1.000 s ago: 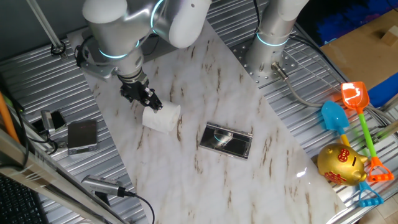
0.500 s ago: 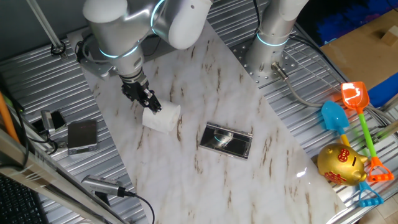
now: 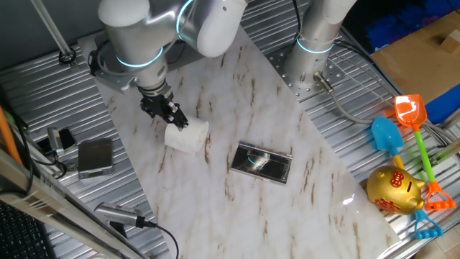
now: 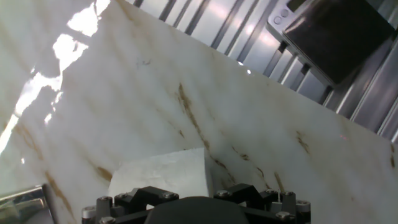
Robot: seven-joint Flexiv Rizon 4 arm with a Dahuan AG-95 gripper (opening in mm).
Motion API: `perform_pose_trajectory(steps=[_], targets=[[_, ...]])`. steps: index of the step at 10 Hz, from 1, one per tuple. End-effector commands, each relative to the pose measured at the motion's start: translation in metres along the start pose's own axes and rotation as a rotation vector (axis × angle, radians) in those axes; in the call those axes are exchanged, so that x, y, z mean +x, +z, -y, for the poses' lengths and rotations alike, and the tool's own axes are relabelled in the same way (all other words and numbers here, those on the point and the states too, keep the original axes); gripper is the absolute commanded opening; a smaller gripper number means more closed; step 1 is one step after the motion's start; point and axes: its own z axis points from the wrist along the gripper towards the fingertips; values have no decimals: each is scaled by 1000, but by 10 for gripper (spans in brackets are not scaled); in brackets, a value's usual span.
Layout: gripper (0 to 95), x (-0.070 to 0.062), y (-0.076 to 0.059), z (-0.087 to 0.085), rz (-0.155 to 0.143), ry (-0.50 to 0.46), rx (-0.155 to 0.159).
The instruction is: Take the roll of paper down from the shelf
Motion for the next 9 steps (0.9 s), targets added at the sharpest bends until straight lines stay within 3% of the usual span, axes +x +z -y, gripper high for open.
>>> perform_pose_trajectory(steps=[1,3,5,9], targets=[[950,3,1,-1,2,-12,-1],[950,3,1,-1,-24,-89,27],[950,3,1,-1,-21,-162,14],[950,3,2,-9,-30,-154,13]])
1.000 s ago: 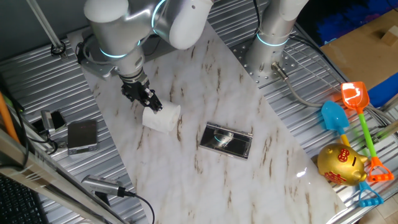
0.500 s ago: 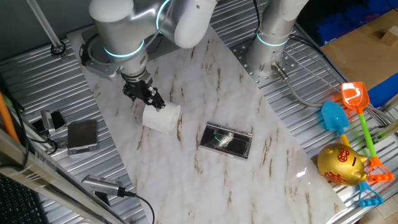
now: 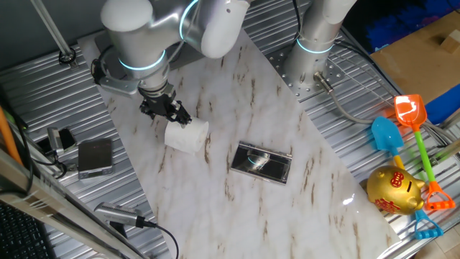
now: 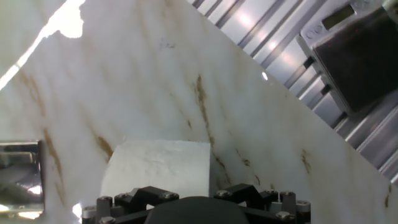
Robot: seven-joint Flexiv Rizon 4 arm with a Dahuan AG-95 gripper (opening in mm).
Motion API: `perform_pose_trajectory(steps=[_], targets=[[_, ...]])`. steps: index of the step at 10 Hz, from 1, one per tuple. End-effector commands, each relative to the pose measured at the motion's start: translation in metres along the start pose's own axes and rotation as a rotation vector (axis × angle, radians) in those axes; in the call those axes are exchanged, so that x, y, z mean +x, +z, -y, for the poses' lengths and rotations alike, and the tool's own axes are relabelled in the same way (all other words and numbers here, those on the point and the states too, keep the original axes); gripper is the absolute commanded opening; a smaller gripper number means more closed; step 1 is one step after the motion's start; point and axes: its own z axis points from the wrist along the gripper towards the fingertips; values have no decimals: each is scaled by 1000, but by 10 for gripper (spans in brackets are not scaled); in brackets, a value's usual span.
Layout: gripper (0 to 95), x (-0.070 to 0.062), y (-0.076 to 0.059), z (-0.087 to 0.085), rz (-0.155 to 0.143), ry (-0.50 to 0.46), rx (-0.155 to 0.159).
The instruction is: Take the roll of paper down from the shelf
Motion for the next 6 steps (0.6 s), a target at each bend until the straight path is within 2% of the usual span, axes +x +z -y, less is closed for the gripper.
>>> perform_pose_trajectory(steps=[1,4,6], targets=[[950,-2,3,-9,-4,47,-3],[950,-4,8,-16,0,67,0],[950,-1,11,-20,0,79,0]])
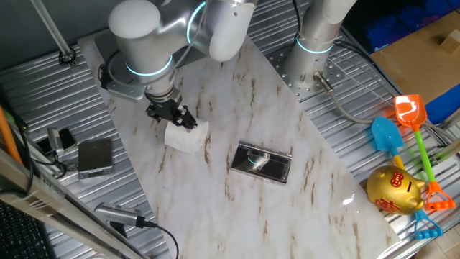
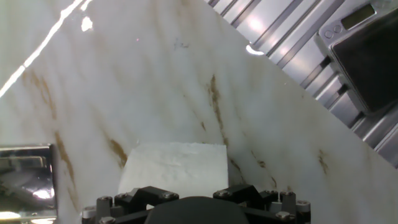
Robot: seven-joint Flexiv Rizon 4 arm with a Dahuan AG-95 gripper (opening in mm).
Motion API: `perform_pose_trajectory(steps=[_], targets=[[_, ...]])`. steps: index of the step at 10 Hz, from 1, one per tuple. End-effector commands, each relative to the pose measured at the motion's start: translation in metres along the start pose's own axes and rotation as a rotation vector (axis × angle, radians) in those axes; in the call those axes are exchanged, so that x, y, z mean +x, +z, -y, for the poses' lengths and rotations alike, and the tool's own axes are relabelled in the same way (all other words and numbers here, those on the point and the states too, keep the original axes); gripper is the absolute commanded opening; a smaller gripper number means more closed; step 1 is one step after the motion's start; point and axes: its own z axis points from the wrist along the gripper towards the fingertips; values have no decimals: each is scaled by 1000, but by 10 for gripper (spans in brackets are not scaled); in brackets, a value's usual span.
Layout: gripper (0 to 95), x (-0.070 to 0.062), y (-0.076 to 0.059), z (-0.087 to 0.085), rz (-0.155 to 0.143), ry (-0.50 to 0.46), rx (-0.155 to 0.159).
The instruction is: Take the roll of paper down from the shelf
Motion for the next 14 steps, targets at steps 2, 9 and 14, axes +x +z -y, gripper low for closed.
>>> perform_pose_trajectory(steps=[2,9,14], targets=[[950,9,4,-8,14,3,-1],[950,17,10,-16,5,2,12],[950,21,16,-22,8,20,24]])
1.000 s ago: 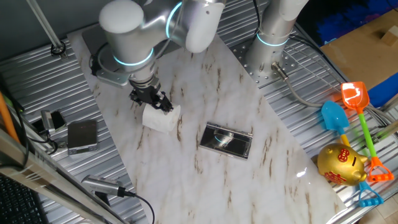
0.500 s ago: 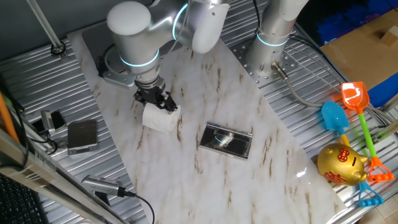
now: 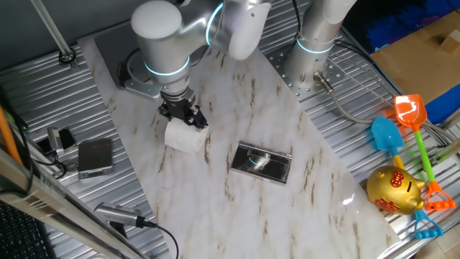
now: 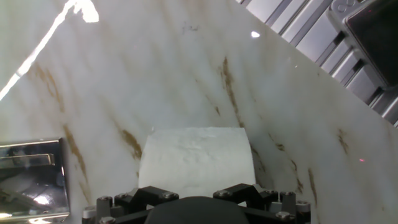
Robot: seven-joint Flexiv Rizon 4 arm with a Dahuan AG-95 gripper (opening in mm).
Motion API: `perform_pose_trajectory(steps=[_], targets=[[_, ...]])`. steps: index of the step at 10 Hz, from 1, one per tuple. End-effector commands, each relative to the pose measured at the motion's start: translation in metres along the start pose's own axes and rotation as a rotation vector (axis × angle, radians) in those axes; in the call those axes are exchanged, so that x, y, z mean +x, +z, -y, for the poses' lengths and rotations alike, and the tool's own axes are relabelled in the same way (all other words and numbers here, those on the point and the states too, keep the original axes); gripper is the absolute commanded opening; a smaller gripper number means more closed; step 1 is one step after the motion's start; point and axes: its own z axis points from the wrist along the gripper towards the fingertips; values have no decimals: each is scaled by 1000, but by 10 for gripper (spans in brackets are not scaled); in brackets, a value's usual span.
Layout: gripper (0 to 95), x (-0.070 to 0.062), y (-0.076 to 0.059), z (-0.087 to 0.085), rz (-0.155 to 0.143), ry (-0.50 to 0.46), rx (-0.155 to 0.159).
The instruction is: Take the roll of paper down from the shelf
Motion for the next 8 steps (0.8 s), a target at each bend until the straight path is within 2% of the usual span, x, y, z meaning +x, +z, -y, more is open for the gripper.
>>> perform_pose_trajectory(steps=[1,8], targets=[[950,0,4,-1,2,1,4],[950,0,7,-2,5,-7,15]])
